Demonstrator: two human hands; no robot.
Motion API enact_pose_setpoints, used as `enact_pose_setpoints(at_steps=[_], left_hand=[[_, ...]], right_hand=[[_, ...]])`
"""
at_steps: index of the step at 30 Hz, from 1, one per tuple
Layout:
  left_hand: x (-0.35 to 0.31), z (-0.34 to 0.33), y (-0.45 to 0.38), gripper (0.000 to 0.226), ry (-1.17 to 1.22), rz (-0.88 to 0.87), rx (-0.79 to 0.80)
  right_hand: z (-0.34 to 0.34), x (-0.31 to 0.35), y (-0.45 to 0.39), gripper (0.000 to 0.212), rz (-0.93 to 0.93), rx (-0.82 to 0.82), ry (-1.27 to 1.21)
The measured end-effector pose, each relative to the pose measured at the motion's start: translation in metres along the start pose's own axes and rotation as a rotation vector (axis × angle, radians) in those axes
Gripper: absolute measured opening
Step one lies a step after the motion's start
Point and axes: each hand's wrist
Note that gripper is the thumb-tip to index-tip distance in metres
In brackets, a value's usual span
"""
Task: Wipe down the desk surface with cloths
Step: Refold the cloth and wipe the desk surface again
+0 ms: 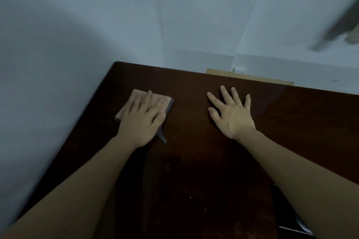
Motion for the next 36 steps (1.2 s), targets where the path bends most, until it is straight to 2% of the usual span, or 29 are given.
enact_pose_setpoints(at_steps=[2,4,6,11,14,16,19,22,25,27,31,36], left_hand=[[-0.017,-0.002,0.03,0.076,-0.005,-0.148,0.01],[-0.034,-0.006,0.067,0.069,0.039,-0.291,0.026],[-0.042,-0.012,0.091,0.062,0.078,-0.343,0.042],[-0.058,-0.007,0.074,0.059,0.101,-0.265,0.095],[-0.075,-0.001,0.065,0.06,0.195,-0.261,0.126],[-0.075,0.006,0.062,0.058,0.265,-0.207,0.081],[-0.053,0.014,0.079,0.056,0.31,-0.017,-0.034],[-0.023,0.011,0.101,0.058,0.236,0.113,0.008],[-0.002,0.011,0.115,0.059,0.194,0.202,0.02],[0.004,0.009,0.115,0.057,0.205,0.244,-0.008],[0.011,0.007,0.105,0.056,0.22,0.251,-0.044],[0.004,0.008,0.083,0.054,0.262,0.137,-0.076]], right_hand=[[0.0,0.0,0.001,0.057,-0.002,0.005,0.002],[0.001,0.0,0.002,0.058,0.0,0.008,0.002],[0.001,0.0,0.001,0.058,0.012,0.006,0.004],[0.004,-0.006,0.004,0.061,0.056,-0.01,-0.074],[0.003,-0.008,0.017,0.075,0.113,-0.173,-0.15],[0.003,-0.006,0.03,0.076,0.153,-0.222,-0.181],[0.007,0.008,0.05,0.074,0.316,-0.11,-0.171],[0.011,0.031,0.065,0.059,0.411,0.037,-0.165],[0.01,0.062,0.071,0.061,0.452,0.165,-0.098],[0.007,0.082,0.069,0.06,0.475,0.175,-0.062],[-0.008,0.109,0.062,0.059,0.454,0.164,-0.003],[-0.01,0.101,0.047,0.059,0.422,0.139,0.079]])
Point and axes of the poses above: each hand's wrist, its own y-axis away from the middle knuckle, its own z-axis out of the back of the hand, x = y × z, and after that the axes turned 1 degree about y, right-handed
